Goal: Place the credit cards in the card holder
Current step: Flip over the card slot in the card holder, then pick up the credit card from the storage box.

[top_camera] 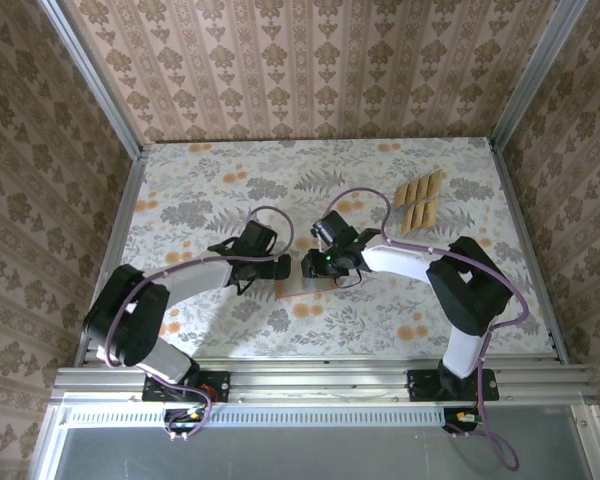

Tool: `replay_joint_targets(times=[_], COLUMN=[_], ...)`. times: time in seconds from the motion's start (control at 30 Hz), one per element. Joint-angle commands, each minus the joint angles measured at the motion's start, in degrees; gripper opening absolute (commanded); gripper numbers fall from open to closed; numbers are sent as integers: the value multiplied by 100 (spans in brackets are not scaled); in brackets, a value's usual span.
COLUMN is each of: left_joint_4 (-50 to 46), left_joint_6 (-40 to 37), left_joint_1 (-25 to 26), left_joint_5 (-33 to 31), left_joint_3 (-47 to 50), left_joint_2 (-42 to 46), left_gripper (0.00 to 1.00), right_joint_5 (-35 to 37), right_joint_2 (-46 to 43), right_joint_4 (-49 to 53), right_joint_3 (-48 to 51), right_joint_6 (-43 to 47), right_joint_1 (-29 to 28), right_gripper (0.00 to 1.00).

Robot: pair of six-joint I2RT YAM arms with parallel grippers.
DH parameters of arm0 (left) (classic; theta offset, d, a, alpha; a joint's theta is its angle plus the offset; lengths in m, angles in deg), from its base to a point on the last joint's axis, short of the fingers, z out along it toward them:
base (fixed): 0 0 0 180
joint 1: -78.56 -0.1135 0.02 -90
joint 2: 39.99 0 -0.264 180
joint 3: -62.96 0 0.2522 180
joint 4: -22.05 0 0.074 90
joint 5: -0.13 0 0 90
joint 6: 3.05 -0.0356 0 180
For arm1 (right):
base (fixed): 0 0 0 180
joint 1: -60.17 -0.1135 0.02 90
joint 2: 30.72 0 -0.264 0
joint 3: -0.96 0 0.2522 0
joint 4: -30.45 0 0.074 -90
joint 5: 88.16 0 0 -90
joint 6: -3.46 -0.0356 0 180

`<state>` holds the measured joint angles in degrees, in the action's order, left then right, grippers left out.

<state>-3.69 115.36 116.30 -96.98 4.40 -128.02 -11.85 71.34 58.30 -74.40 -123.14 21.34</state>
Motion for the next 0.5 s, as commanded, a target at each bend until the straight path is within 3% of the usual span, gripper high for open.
replay_joint_targets(times=[0.0,0.27,0.47], left_joint_4=[-91,-57,-44], left_joint_6=[-100,-107,-103], left_joint_1=[89,144,140], left_joint_5=[-393,-542,-403], left_joint_3=[-126,-105,-170], left_joint_2=[-171,-500,-461], left_gripper=[100,100,100], right_joint_5=[117,455,759], right_joint_2=[-412,-1073,-1509], right_joint_4=[83,498,906], right_joint_3=[90,113,59], right_joint_6=[57,152,254], right_joint_1=[157,661,1347], right_gripper=[34,36,37])
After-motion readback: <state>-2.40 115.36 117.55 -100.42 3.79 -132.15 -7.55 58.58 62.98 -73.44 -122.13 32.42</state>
